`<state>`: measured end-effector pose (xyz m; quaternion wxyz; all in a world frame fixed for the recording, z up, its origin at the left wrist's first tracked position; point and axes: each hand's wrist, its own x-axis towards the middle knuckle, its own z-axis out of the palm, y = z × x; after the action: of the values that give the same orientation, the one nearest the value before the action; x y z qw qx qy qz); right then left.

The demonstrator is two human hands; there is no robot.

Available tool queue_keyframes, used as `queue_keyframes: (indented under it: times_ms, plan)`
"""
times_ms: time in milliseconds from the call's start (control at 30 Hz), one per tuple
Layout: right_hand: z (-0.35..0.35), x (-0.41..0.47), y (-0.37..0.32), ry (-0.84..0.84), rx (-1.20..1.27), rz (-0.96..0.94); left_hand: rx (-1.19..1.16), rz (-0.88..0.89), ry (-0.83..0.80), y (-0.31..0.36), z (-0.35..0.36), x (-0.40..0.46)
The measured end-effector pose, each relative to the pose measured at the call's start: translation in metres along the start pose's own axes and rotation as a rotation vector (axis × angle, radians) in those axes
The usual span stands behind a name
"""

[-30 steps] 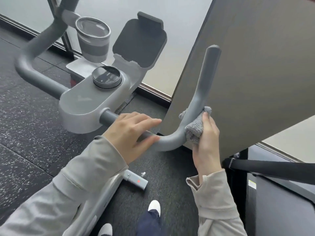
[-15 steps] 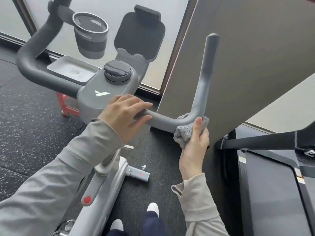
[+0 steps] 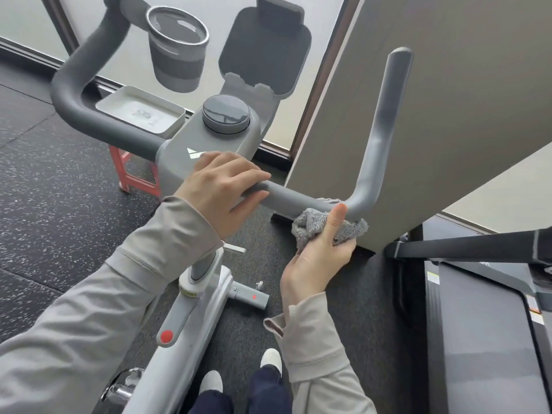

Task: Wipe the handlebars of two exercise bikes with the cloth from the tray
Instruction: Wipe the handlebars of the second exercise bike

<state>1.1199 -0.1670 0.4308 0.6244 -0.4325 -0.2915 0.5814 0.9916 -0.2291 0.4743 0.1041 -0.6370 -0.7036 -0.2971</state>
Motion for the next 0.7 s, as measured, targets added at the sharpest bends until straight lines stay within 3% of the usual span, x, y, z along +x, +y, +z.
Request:
queue_keyframes:
  times_ms: [433,700]
  plan:
    - [0.048,-0.045,0.041,-0.065,-0.078,0.173,0.045,0.020,0.063,-0.019,-0.024,-0.017]
    - [0.071,-0.057,0.049,-0.154,0.017,0.257,0.073,-0.034,0.100,-0.039,-0.038,-0.029]
